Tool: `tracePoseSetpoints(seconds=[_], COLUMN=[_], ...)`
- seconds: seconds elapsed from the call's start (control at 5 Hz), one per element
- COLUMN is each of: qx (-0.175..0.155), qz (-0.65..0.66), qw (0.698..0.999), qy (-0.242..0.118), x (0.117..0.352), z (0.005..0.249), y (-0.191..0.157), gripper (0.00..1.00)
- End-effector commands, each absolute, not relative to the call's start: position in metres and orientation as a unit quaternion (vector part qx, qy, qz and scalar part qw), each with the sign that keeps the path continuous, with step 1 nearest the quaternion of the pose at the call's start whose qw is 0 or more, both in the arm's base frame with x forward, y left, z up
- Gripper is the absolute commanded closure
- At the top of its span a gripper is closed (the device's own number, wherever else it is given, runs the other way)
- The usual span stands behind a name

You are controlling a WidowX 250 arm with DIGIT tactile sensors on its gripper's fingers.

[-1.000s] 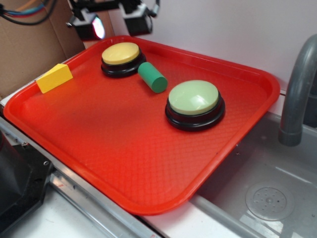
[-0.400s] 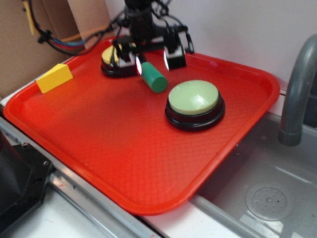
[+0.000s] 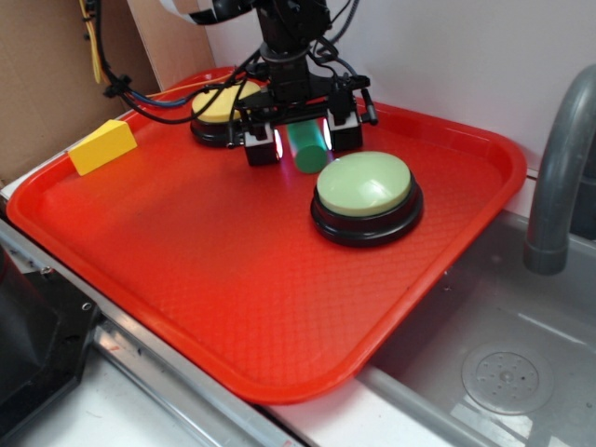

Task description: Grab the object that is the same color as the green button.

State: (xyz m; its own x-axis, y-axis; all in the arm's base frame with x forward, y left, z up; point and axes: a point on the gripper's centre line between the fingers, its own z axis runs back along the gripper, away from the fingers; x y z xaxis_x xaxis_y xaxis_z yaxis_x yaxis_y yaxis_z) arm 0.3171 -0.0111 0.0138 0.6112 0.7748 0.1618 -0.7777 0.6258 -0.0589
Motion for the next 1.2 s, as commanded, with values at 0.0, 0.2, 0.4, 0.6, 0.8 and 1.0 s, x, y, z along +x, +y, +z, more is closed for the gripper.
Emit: tracePoseSetpoints(seconds=[0.0, 0.2, 0.4, 0.6, 0.8, 1.0], qx=[0.004, -0.013, -0.019, -0.043, -0.025, -0.021], qz=[0.394, 0.315, 0.248, 0.171, 0.1, 0.074], qw=[0.916, 0.946, 0.965, 0.983, 0.995, 0.997], qy=[-0.082, -0.08, -0.083, -0.042, -0.012, 0.004], x=[0.308, 0.302, 0.284, 0.256, 0.223, 0.2], z=[0.024, 0.05, 0.076, 0.089, 0.104, 0.107], y=[0.0, 0.0, 0.002, 0.007, 0.011, 0.013], gripper=[1.0, 1.0, 1.0, 1.0, 1.0, 1.0])
